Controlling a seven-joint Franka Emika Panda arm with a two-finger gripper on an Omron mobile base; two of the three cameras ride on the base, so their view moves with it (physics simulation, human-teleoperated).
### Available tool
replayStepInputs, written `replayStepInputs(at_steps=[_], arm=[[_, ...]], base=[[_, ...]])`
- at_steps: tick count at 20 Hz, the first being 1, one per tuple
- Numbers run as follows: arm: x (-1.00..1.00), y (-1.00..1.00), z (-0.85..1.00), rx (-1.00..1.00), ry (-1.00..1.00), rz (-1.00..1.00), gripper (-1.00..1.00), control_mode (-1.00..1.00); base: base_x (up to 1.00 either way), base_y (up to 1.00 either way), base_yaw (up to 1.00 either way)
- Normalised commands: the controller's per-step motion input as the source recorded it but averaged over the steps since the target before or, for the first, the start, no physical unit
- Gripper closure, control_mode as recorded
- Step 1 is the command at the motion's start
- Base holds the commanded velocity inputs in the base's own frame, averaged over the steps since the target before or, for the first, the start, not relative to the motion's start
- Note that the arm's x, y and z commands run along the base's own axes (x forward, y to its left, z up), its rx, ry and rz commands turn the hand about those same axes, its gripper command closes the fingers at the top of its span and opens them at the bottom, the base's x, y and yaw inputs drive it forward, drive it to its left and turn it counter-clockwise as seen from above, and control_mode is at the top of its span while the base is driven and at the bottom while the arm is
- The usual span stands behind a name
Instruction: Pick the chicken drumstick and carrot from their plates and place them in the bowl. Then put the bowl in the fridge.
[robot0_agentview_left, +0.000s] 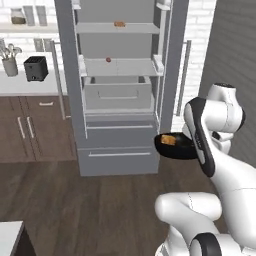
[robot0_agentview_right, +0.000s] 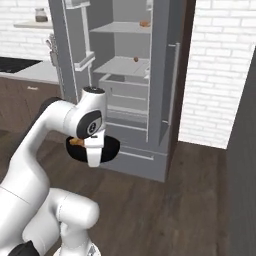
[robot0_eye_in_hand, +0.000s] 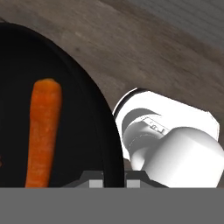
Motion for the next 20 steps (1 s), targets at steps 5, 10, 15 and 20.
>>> replayStepInputs(at_steps=[5,10,15,20], arm=[[0.0,0.0,0.0,0.0,0.0,0.0,1.0,1.0],[0.0,0.0,0.0,0.0,0.0,0.0,1.0,1.0],[0.0,0.0,0.0,0.0,0.0,0.0,1.0,1.0],[0.0,0.0,0.0,0.0,0.0,0.0,1.0,1.0]], base=[[1.0,0.08,0.0],[1.0,0.51,0.0],[0.88,0.76,-0.04],[0.96,0.05,-0.25]])
